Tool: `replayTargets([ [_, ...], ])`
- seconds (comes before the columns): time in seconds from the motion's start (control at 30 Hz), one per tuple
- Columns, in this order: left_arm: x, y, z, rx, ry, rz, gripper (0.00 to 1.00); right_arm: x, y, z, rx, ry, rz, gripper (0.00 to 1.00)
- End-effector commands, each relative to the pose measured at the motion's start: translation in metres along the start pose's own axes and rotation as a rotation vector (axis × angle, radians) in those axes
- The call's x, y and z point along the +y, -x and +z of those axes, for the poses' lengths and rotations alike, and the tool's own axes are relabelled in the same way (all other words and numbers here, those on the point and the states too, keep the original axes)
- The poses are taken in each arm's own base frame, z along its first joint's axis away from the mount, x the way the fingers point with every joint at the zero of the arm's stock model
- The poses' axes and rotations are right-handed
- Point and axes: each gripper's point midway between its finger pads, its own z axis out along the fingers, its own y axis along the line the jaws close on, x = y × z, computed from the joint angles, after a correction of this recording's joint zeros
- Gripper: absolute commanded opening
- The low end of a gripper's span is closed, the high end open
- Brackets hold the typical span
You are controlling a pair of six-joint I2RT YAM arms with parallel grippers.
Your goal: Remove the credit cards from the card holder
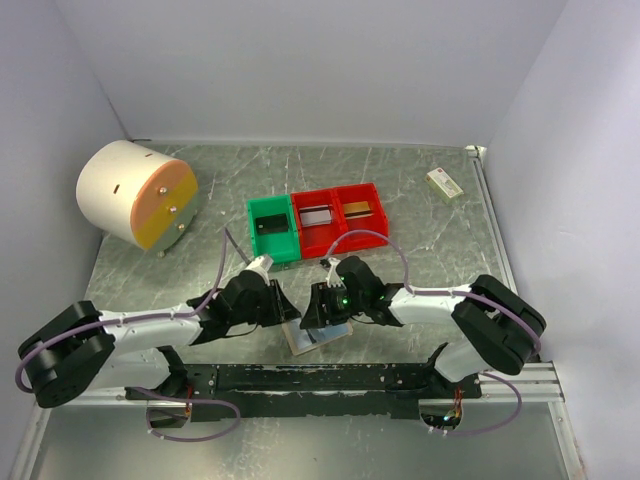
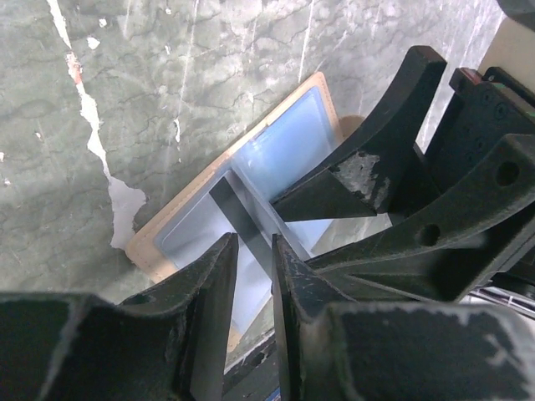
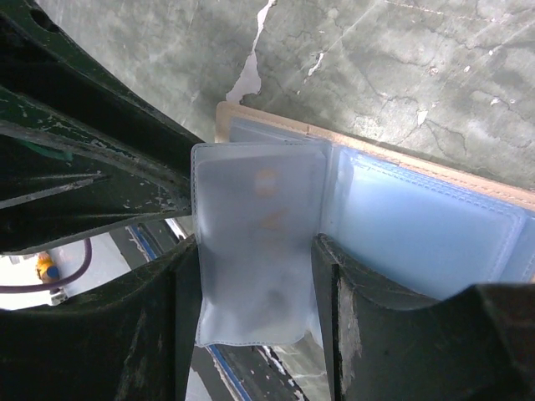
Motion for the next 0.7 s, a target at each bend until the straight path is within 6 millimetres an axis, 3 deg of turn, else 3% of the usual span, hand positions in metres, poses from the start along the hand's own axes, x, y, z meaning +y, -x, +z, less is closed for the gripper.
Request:
replayTargets([
  [0.0, -0.002, 0.003, 0.006, -0.011, 0.014, 0.003, 0.33, -0.013, -0.014, -0.004, 0.035, -0.032, 0.029, 0.52],
  [0.17, 0.007, -0.001, 0.017, 0.023, 0.097, -0.006, 0.27, -0.01, -0.012, -0.006, 0.02, -0.017, 0.028, 0.52],
  [0.47, -0.022, -0.011, 0.027, 0.085, -0.054, 0.046, 0.28, 0.004, -0.005, -0.01, 0.007, 0.043, 0.017, 0.55],
  [0.67, -0.028, -0.014, 0.036, 0.095, -0.094, 0.041, 0.3, 0.015, 0.007, -0.018, -0.014, 0.051, -0.017, 0.61],
])
